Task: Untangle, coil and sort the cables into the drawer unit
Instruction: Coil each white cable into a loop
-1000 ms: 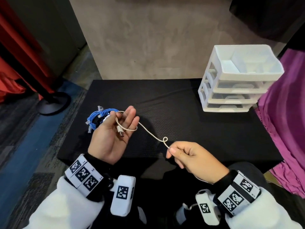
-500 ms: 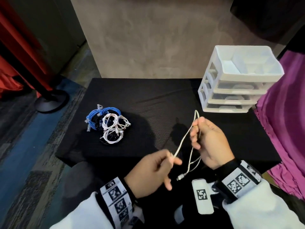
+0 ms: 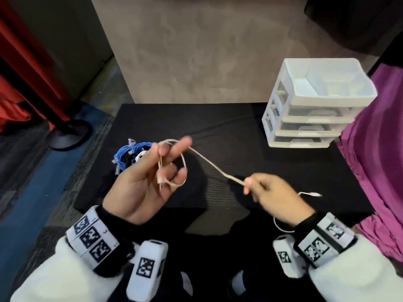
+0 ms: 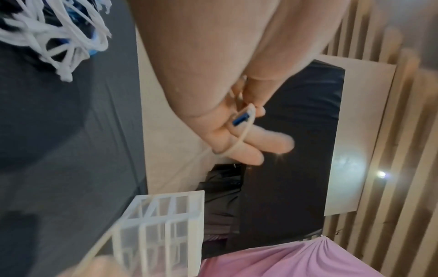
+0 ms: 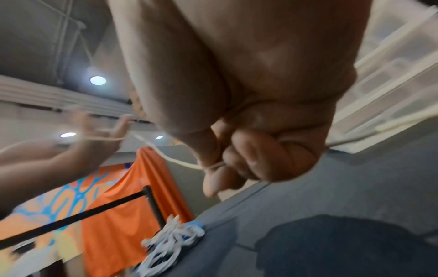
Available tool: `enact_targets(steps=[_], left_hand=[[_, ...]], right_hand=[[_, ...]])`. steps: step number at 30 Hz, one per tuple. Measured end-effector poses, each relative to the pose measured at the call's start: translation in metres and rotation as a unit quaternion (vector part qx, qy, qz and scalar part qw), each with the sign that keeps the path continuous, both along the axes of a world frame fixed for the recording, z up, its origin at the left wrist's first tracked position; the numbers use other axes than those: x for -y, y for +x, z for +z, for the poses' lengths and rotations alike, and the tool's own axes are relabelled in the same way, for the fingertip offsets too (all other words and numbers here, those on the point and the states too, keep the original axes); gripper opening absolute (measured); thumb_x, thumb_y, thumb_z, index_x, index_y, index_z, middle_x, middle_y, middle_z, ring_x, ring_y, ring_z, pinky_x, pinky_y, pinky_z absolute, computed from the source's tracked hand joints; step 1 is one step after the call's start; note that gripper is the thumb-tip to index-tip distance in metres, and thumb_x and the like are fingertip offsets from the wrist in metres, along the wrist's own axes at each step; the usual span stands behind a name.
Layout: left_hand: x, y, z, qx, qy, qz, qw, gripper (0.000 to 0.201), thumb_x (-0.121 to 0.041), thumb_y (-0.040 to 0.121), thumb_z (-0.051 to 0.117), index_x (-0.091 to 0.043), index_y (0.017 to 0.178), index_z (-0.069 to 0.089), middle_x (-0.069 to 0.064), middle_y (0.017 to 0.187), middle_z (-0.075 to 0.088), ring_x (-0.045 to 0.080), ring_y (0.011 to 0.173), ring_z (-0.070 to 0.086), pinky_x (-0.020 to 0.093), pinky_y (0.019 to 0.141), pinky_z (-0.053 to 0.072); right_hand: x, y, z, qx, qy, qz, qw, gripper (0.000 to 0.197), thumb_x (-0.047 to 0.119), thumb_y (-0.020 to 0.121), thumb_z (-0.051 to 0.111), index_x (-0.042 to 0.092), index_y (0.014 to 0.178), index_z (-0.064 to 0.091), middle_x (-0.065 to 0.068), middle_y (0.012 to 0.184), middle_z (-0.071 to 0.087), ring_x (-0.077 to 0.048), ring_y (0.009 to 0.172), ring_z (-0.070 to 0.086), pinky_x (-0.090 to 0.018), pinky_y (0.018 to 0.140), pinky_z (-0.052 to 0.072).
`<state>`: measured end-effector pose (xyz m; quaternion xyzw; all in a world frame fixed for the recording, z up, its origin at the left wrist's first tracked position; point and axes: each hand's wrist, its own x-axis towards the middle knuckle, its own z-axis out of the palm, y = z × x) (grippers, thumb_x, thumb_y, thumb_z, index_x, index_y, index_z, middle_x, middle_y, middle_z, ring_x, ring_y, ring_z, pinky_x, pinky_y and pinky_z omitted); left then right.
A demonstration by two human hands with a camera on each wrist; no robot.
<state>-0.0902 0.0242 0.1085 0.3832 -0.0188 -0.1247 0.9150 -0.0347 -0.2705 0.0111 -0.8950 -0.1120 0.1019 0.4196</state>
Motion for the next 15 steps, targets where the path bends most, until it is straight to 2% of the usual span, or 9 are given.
enact_targets(steps=[1, 2, 3, 4, 7, 9, 12, 15], left_hand=[[0.004, 0.005, 0.001, 0.006, -0.004, 0.031, 0.999, 0.03, -0.032, 0.11, 0.031, -0.019, 0.091, 0.051, 0.001, 0.137, 0.066, 0.0, 0.084, 0.071, 0.029, 0.088, 0.059], [0.007, 0.011, 0.0, 0.011, 0.0, 0.058, 0.998, 0.029, -0.032, 0.11, 0.032, -0.019, 0.091, 0.05, 0.003, 0.143, 0.061, 0.006, 0.109, 0.07, 0.032, 0.094, 0.057], [0.01, 0.017, -0.004, 0.017, 0.004, 0.079, 0.997, 0.028, -0.032, 0.11, 0.033, -0.018, 0.092, 0.049, 0.004, 0.147, 0.059, 0.014, 0.125, 0.063, 0.035, 0.098, 0.056], [0.012, 0.022, -0.01, 0.02, 0.011, 0.095, 0.995, 0.028, -0.031, 0.11, 0.034, -0.017, 0.092, 0.05, 0.006, 0.148, 0.057, 0.02, 0.133, 0.058, 0.039, 0.101, 0.055], [0.02, 0.032, -0.029, 0.011, 0.074, 0.125, 0.989, 0.023, -0.027, 0.109, 0.036, -0.016, 0.094, 0.049, 0.007, 0.149, 0.056, 0.025, 0.134, 0.057, 0.048, 0.102, 0.054], [0.025, 0.031, -0.044, 0.005, 0.188, 0.137, 0.973, 0.023, -0.025, 0.109, 0.036, -0.015, 0.091, 0.047, 0.004, 0.147, 0.057, 0.024, 0.13, 0.06, 0.048, 0.1, 0.055], [0.031, 0.021, -0.062, 0.034, 0.357, 0.083, 0.93, 0.025, -0.021, 0.11, 0.034, -0.015, 0.087, 0.044, -0.005, 0.152, 0.052, 0.025, 0.12, 0.067, 0.044, 0.094, 0.056], [0.039, 0.004, -0.069, 0.053, 0.415, -0.003, 0.908, 0.024, -0.021, 0.109, 0.036, -0.014, 0.088, 0.045, -0.01, 0.15, 0.054, 0.034, 0.097, 0.075, 0.042, 0.08, 0.059]], right_hand=[[-0.011, -0.01, -0.004, -0.006, -0.023, 0.044, 0.999, 0.03, 0.039, 0.106, 0.054, 0.027, 0.082, 0.067, -0.007, 0.067, 0.065, -0.01, 0.055, 0.053, -0.038, 0.062, 0.049], [-0.022, -0.021, -0.005, -0.015, -0.036, 0.089, 0.995, 0.028, 0.042, 0.106, 0.052, 0.029, 0.085, 0.065, -0.003, 0.068, 0.067, -0.009, 0.057, 0.056, -0.04, 0.066, 0.051], [-0.032, -0.033, -0.003, -0.024, -0.041, 0.135, 0.99, 0.028, 0.045, 0.105, 0.049, 0.029, 0.087, 0.064, -0.001, 0.07, 0.068, -0.01, 0.059, 0.059, -0.04, 0.068, 0.053], [-0.041, -0.045, 0.001, -0.03, -0.046, 0.176, 0.983, 0.029, 0.047, 0.105, 0.047, 0.028, 0.089, 0.062, 0.0, 0.071, 0.068, -0.012, 0.061, 0.061, -0.04, 0.069, 0.054], [-0.055, -0.068, 0.022, -0.011, -0.055, 0.267, 0.962, 0.032, 0.05, 0.105, 0.045, 0.023, 0.092, 0.056, -0.004, 0.072, 0.066, -0.018, 0.065, 0.062, -0.042, 0.069, 0.054], [-0.054, -0.071, 0.04, -0.001, -0.039, 0.288, 0.957, 0.03, 0.047, 0.105, 0.048, 0.022, 0.091, 0.055, -0.005, 0.071, 0.061, -0.022, 0.065, 0.058, -0.043, 0.065, 0.05], [-0.042, -0.061, 0.064, 0.046, -0.037, 0.266, 0.962, 0.02, 0.041, 0.101, 0.054, 0.023, 0.091, 0.056, -0.001, 0.073, 0.062, -0.019, 0.068, 0.059, -0.043, 0.066, 0.051], [-0.027, -0.045, 0.074, 0.093, -0.007, 0.208, 0.974, 0.012, 0.035, 0.101, 0.061, 0.029, 0.092, 0.065, 0.004, 0.079, 0.065, -0.015, 0.077, 0.063, -0.042, 0.074, 0.053]])
